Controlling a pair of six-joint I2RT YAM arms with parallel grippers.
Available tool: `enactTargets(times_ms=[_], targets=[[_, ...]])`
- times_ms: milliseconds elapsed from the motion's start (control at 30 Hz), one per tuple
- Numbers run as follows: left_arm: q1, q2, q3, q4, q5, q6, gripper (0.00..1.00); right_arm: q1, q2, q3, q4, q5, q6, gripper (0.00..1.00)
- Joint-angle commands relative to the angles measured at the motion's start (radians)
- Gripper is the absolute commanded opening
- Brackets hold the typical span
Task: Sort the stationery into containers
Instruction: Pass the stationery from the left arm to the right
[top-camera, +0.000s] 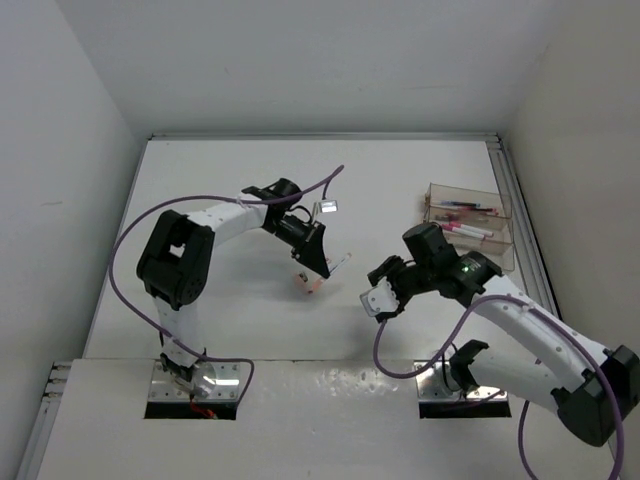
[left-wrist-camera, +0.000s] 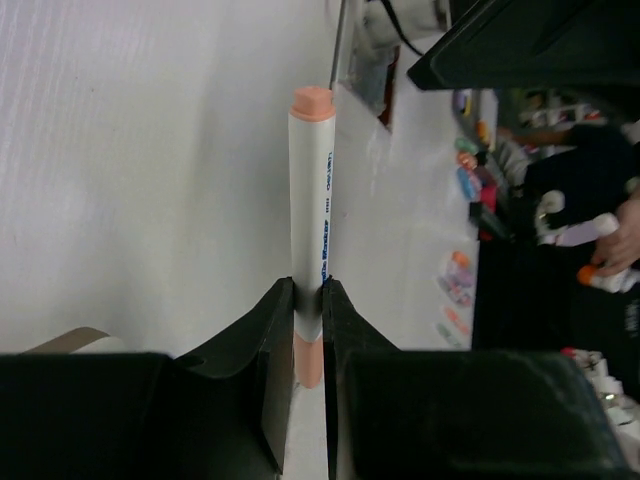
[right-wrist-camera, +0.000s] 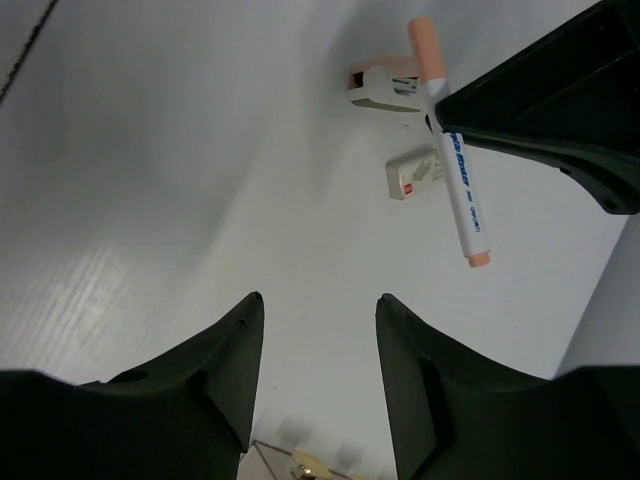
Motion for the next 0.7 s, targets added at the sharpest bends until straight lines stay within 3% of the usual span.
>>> enactTargets(times_ms=[0,267,667], targets=[[0.032,-0.048,-0.054,0.062,0.151,-0.072,0.0,0.063,0.023,-0.013,0.207,0.114,0.088,0.48],[0.073,-0.078,-0.149,0.188,0.209,-0.21,0.0,0.157,0.084,-0.03,0.451,0.214,0.149,0.49],[0.072,-0.068,-0.166,0.257,0.266,-0.262,0.0,0.213,0.257,0.029,0.51,0.2,0.068,0.51]])
